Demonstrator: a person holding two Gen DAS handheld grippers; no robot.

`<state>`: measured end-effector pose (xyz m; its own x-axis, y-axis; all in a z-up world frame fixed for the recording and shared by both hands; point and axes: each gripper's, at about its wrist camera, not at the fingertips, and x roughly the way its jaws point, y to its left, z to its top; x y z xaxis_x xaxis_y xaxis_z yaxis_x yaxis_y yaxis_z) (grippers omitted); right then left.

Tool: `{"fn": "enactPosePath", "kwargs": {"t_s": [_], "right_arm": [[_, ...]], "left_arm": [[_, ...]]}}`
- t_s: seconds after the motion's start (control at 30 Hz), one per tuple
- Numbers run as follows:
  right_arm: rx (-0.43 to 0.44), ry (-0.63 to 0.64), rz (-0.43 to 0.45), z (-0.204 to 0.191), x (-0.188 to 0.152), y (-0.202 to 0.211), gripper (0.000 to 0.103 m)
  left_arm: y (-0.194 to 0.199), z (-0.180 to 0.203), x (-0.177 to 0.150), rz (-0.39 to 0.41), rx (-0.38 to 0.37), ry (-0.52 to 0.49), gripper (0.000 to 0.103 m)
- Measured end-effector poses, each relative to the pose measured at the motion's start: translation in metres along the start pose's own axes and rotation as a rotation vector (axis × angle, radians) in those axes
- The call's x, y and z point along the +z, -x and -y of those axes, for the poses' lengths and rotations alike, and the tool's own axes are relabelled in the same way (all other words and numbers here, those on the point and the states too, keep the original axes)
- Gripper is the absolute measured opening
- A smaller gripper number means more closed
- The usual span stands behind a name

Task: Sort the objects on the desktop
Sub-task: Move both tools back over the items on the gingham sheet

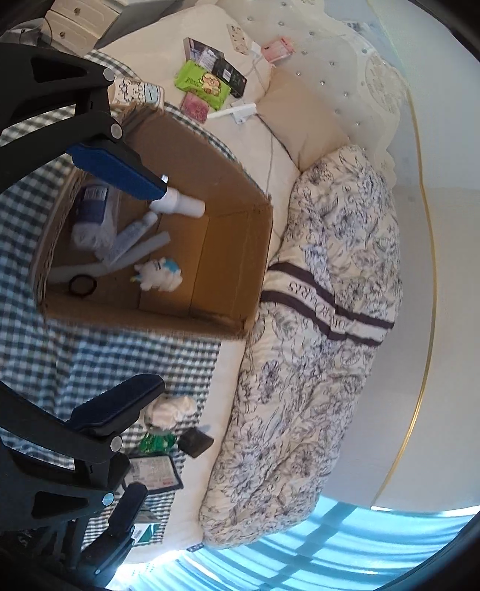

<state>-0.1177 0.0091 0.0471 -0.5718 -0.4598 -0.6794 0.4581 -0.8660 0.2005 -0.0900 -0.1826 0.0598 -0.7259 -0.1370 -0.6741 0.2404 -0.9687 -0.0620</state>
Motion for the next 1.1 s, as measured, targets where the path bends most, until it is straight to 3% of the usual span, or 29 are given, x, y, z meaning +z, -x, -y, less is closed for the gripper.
{"fn": "enactPosePath", "kwargs": {"t_s": [0.33, 0.57, 1.1], "right_arm": [[-0.150, -0.093, -0.003, 0.096, -0.023, 0.028, 0.056], [-0.214, -0.150, -0.035, 0.149, -0.041, 0.025, 0.056], [-0.231, -0.241, -0.099, 0.195, -0.058, -0.016, 0.056]], "left_arm": [[-0.022, 0.065, -0.017, -0.030, -0.055, -0.045, 0.097], [-0.052, 0.105, -0.035, -0.079, -0.080, -0.096, 0.097], [-0.124, 0.168, -0.052, -0.192, -0.144, -0.183, 0.097]]}}
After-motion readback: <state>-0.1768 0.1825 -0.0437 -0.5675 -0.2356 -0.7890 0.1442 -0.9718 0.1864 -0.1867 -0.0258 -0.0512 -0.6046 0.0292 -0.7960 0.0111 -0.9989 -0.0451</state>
